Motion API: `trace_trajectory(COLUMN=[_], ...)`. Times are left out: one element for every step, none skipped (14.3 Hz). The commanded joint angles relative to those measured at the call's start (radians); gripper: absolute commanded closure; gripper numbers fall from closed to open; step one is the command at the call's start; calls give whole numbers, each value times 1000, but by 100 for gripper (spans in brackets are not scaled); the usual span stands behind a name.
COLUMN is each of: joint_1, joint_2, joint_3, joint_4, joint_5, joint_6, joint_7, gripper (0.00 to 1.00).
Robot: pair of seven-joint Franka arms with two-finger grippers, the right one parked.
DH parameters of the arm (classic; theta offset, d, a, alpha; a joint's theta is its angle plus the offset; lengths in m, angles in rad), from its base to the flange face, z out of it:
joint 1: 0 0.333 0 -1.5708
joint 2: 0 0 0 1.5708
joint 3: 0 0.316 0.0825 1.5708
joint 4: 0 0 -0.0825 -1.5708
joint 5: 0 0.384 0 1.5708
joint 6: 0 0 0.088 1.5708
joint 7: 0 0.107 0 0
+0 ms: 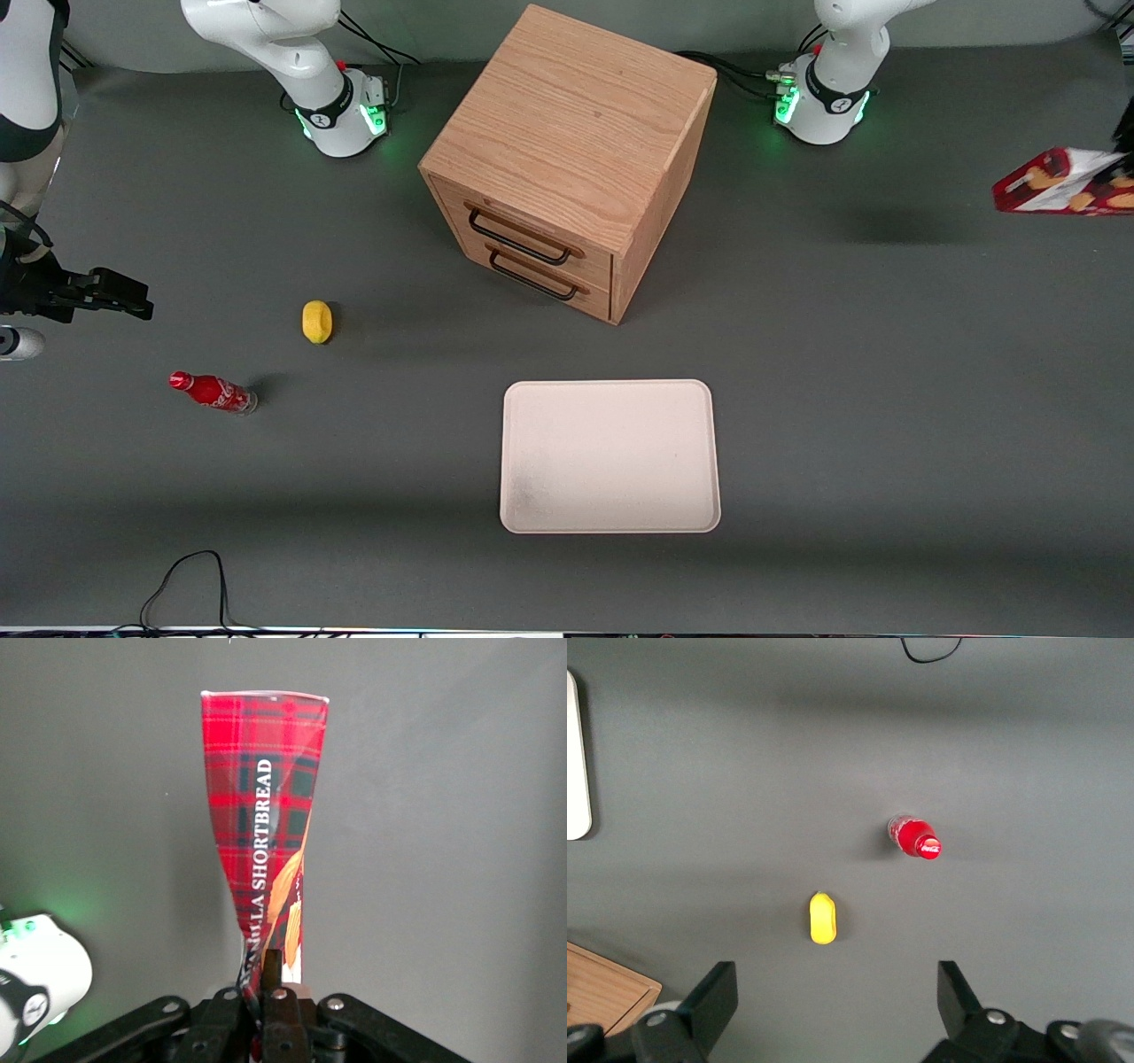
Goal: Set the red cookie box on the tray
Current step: 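Carry the held box with the left gripper toward the cream tray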
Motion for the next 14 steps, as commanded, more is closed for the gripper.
trace_trajectory(joint_1=[-17, -23, -39, -67, -98, -145, -202, -254, -304, -355, -401, -440, -469, -507], joint_2=[18, 23, 39, 64, 105, 156, 214, 268, 327, 371, 406, 428, 455, 493], joint_3=[-3, -13, -17, -29, -33, -34, -33, -33, -33, -33, -33, -34, -34, -36], joint_4=[131, 140, 157, 184, 229, 287, 353, 411, 462, 500, 528, 553, 588, 628], joint_5=[-4, -5, -4, -5, -5, -7, -8, -8, -5, -5, 1, 1, -2, -4], joint_6=[-93, -87, -82, -71, -71, -70, -65, -65, -67, -68, -67, -64, -64, -73], joint_7=[25, 31, 35, 40, 39, 40, 43, 60, 83, 100, 111, 120, 134, 155], gripper=[100, 100, 100, 100, 100, 100, 100, 100, 100, 100, 100, 100, 100, 100])
